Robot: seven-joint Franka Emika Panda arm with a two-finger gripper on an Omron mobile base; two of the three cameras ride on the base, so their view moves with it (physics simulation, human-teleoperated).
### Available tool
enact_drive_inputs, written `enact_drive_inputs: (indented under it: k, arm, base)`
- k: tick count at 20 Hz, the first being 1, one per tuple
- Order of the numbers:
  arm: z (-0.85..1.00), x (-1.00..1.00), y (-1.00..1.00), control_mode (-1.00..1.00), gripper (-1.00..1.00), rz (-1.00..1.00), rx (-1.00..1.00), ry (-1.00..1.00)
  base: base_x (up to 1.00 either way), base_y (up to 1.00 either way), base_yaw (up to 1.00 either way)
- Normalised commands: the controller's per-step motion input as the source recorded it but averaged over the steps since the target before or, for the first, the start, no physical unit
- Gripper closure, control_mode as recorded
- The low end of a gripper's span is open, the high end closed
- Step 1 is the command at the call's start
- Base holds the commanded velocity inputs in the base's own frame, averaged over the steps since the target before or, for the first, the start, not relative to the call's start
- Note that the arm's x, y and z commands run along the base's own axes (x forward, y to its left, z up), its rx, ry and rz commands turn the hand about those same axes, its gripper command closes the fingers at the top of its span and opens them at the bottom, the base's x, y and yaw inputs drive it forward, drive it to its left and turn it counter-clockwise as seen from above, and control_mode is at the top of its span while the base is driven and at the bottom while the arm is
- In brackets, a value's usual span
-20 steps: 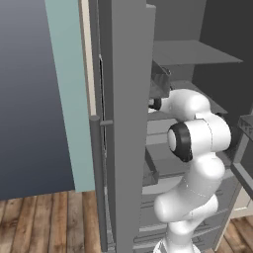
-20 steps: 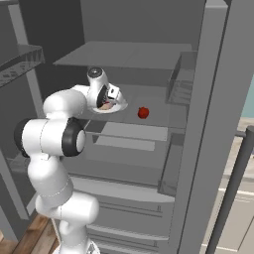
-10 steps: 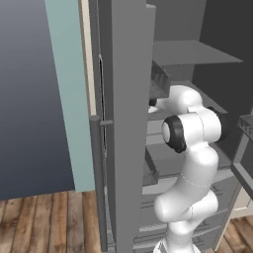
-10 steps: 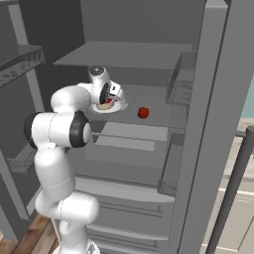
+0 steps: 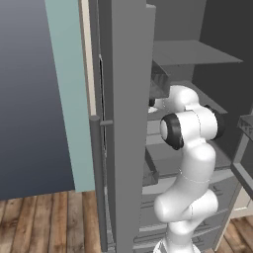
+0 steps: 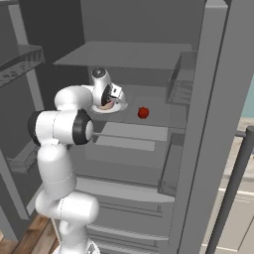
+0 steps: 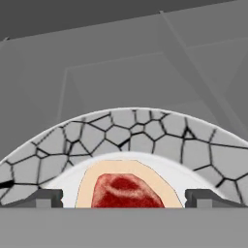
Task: Retrieve the steak from the fridge and place it on the cutting board.
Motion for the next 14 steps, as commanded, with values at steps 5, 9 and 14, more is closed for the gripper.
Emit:
enact_drive_inputs:
  k: [5,9,14]
  arm:
    - [-0.43,0.00,0.00,-1.00,1.00,0.00,0.00,0.00]
    - [-0.15,0.02,0.02,-1.00,1.00,0.00,0.00,0.00]
    - [0.00,0.00,0.00,-1.00,1.00,0.00,0.00,0.00]
  base:
    - [0.00,0.00,0.00]
    - [0.00,0.00,0.00]
    - [0.00,0.00,0.00]
